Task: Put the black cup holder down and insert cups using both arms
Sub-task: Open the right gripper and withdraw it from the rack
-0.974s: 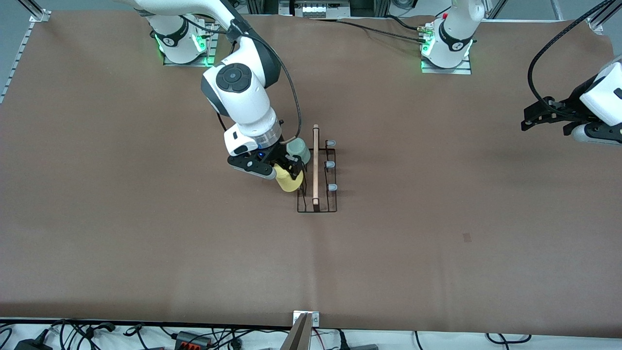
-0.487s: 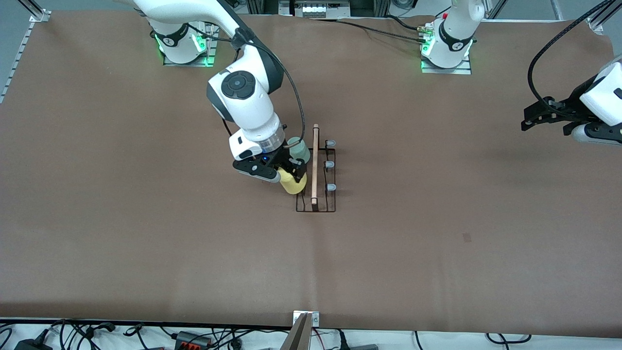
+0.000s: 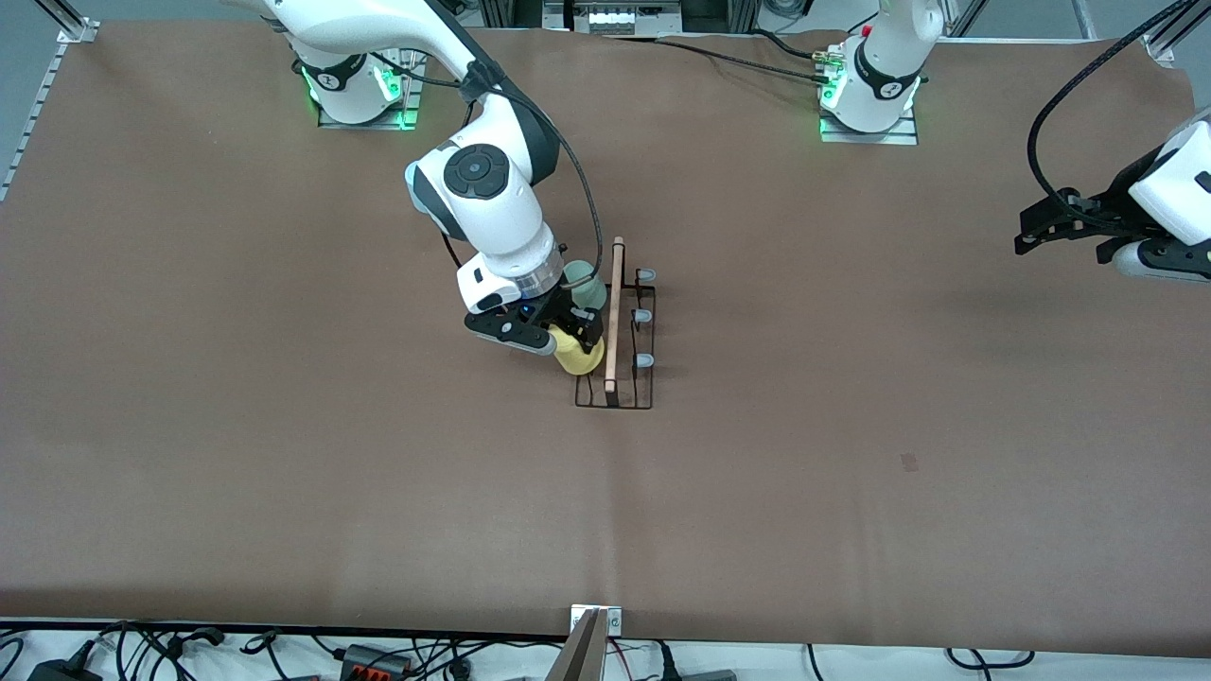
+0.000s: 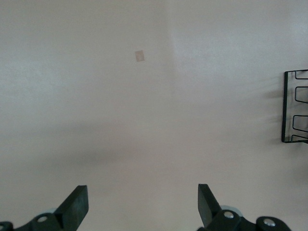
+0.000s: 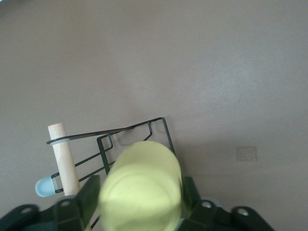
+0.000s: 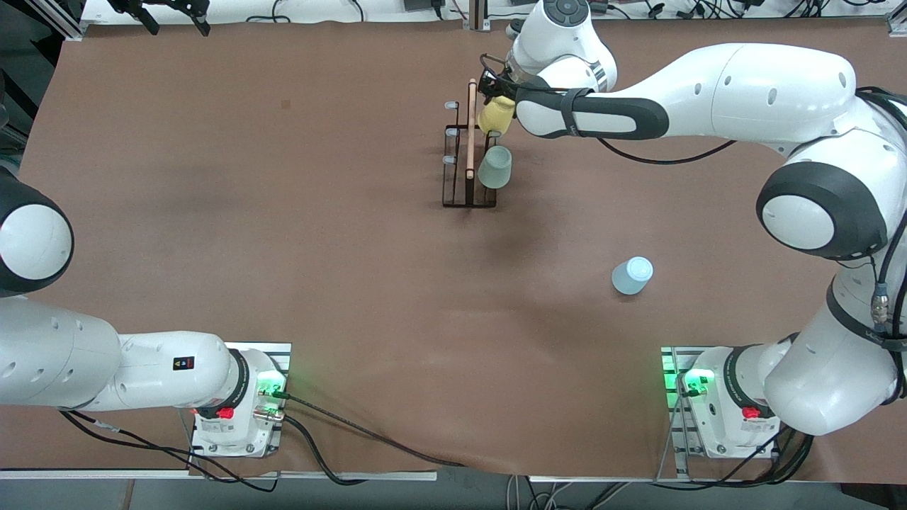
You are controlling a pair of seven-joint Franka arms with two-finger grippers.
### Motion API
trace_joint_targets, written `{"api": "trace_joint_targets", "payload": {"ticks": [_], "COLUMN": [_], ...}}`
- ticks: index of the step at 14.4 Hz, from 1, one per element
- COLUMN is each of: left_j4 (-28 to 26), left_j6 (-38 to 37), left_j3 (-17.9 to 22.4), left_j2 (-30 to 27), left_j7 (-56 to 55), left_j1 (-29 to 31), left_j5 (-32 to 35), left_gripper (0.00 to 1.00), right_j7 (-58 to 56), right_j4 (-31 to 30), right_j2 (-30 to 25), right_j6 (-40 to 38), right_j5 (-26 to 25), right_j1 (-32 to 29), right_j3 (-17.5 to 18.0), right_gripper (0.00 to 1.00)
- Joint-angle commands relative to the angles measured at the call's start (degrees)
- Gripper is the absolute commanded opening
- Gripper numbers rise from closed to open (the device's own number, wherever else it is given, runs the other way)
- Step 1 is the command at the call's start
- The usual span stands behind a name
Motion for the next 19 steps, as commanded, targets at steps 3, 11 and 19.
{"api": "trace_joint_targets", "payload": {"ticks": [3, 11, 19], "left_j4": [1.2, 1.2, 1.3], "left_j6": [-0.8, -0.8, -0.9], "left_j3": [-0.4, -0.4, -0.4], "left_j2": [0.3, 0.4, 0.3], "left_j7": [-0.5, -0.4, -0.4], "left_j1": [0.2, 0.2, 0.2], "left_j5": [1.4, 1.3, 1.4], "left_gripper": [1.0, 1.0, 1.0], "right_j7": [-3.0, -37.3, -50.9], "right_j4": [0.9, -0.7, 6.5], "right_j2": [-1.4, -15.9, -28.0], "right_j6": [-0.3, -32.6, -55.0], "right_j5": [0.9, 2.3, 4.9], "right_j1": [-1.6, -18.0, -41.6], "right_j3": [0.0, 0.3, 0.0], "right_gripper": [1.0, 1.0, 1.0]}}
